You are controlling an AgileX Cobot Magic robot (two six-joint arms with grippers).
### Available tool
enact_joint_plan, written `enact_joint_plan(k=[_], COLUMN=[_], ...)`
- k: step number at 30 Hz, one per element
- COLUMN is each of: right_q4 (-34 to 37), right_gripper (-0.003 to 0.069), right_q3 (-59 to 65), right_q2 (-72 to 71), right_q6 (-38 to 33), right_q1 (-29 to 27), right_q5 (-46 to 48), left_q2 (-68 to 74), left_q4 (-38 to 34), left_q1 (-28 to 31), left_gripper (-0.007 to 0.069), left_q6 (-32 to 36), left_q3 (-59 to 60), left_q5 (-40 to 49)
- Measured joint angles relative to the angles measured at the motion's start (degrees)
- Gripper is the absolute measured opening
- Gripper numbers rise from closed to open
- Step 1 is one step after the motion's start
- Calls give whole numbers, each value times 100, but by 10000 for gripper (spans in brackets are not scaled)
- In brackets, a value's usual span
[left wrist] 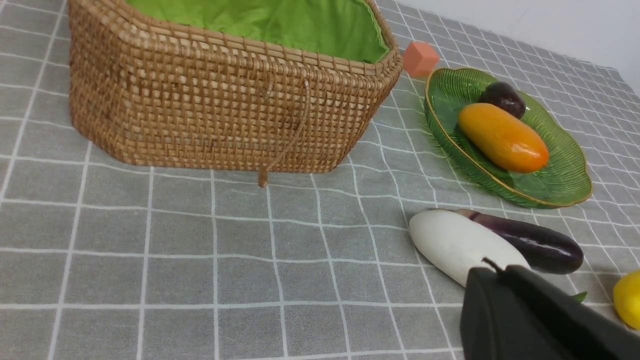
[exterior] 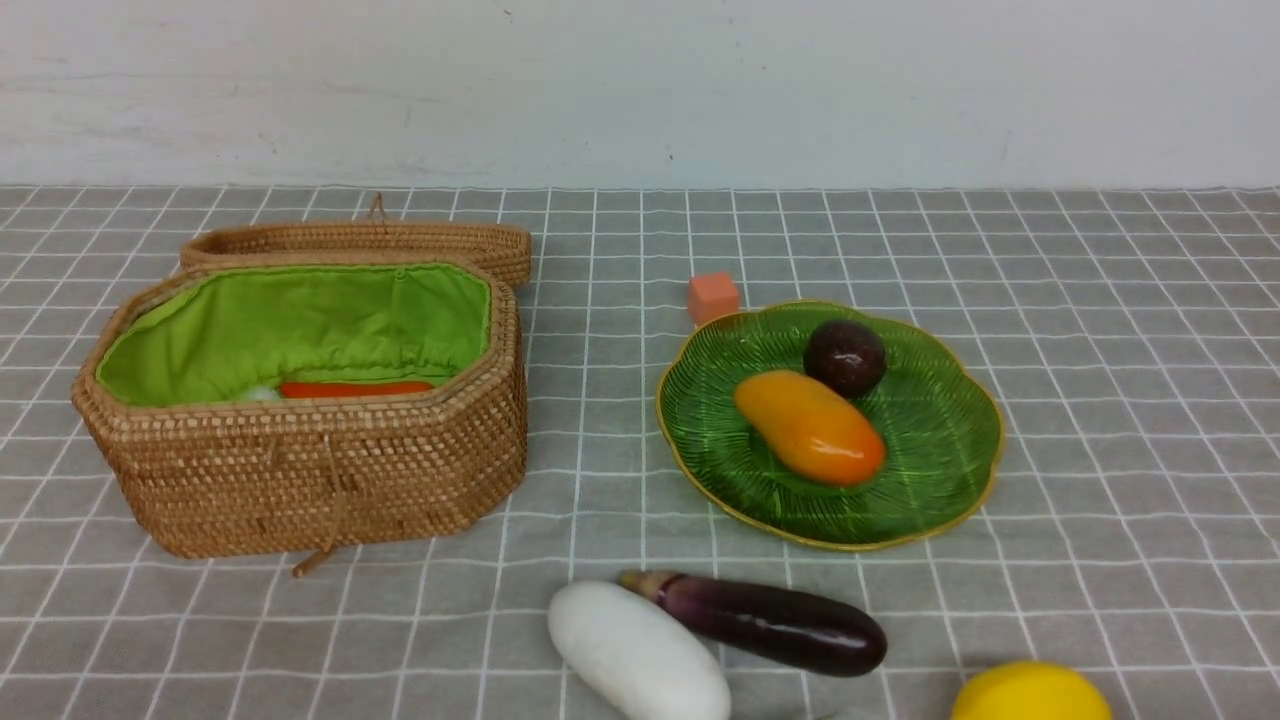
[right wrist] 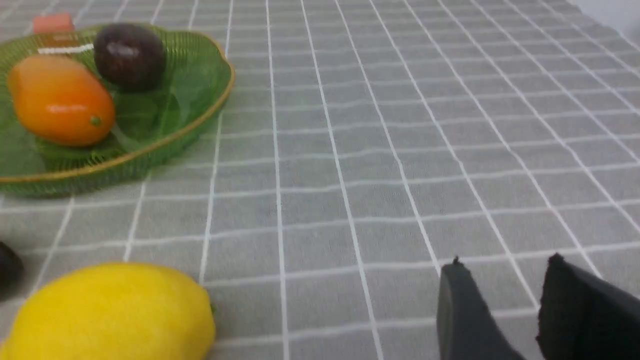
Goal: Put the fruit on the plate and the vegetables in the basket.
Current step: Take a daikon with your right arm and place it on the basket on the left.
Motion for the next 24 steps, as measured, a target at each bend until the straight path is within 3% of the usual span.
enact_joint_plan(k=[5, 7, 9, 12, 15, 18, 23, 24], right_q4=[508, 545, 631, 741, 946, 884, 571, 385], right_gripper=[241, 241, 241, 241, 241, 241, 241, 241], right_q3=[0, 0, 0, -71, -944, -2084, -3599, -4126], right_q2=[0, 0, 0, 0, 71, 563, 1673, 2215], right_q6=[903, 1017, 1188, 1431, 1922, 1983, 1869, 1502], right_q1=[0, 0, 0, 0, 0, 0, 0, 6], right_q5=[-1526, -1839, -2735, -2981, -2329, -1193, 471, 1118], left_q2=[0, 0, 0, 0, 0, 0, 0, 0], left_q4=[0, 0, 0, 0, 0, 5, 5, 5], left_q1=[0, 0, 0, 0, 0, 0, 0, 0], left_gripper=[8, 10, 14, 15, 18, 20, 20, 20], left_q6=[0, 0, 0, 0, 0, 0, 0, 0], left_q3=[0, 0, 0, 0, 0, 0, 0, 0], left_q5=[0, 0, 0, 0, 0, 0, 0, 0])
